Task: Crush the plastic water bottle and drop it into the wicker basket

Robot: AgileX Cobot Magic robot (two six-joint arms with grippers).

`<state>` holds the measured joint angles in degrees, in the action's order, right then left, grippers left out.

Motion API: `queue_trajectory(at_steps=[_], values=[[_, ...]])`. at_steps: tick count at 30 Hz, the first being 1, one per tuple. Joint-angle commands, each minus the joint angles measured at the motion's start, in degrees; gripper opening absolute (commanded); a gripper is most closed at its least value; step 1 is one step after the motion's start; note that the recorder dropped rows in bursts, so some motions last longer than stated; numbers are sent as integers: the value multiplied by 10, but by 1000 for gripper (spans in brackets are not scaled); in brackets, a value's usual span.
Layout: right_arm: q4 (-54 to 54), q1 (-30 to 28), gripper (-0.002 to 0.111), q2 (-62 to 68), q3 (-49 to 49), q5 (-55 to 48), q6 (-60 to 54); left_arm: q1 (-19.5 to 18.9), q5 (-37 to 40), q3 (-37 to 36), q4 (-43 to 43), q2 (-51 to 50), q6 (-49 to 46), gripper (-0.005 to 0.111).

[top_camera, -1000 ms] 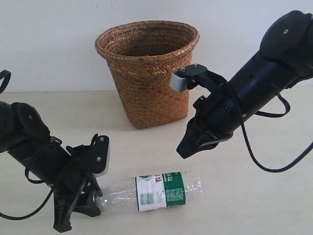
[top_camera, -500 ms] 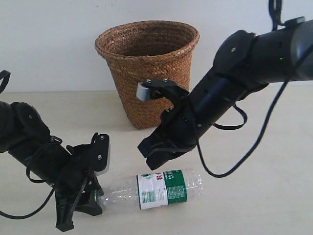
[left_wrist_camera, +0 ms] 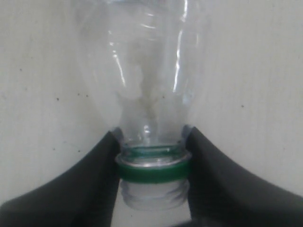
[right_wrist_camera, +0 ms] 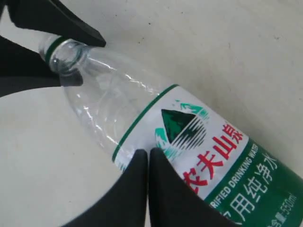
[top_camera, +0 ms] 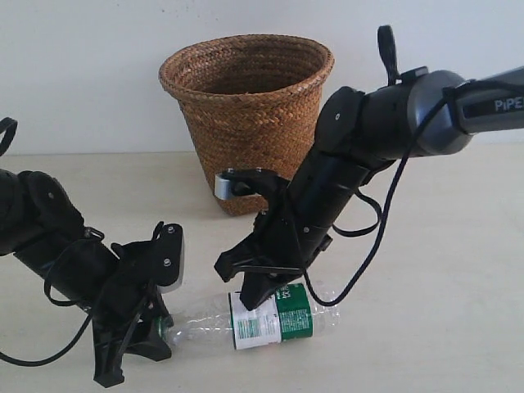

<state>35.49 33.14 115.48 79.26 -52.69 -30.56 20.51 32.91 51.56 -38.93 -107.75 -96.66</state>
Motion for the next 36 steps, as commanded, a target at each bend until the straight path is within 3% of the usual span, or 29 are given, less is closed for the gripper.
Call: queue_trajectory(at_steps=[1,8,20,36], values=[[-7,1,0,28,3,2,1,2,1,-3,-9,0,9,4],[-46,0,0,78,11,7,29,2,1,-3,-10,0,12,4],[-216,0,0,131,52,-39,150,2,-5,-3,-7,-32,12,4],[-225,0,0,216,136,-118,164,2,-3,-3,-7,-34,13,4]])
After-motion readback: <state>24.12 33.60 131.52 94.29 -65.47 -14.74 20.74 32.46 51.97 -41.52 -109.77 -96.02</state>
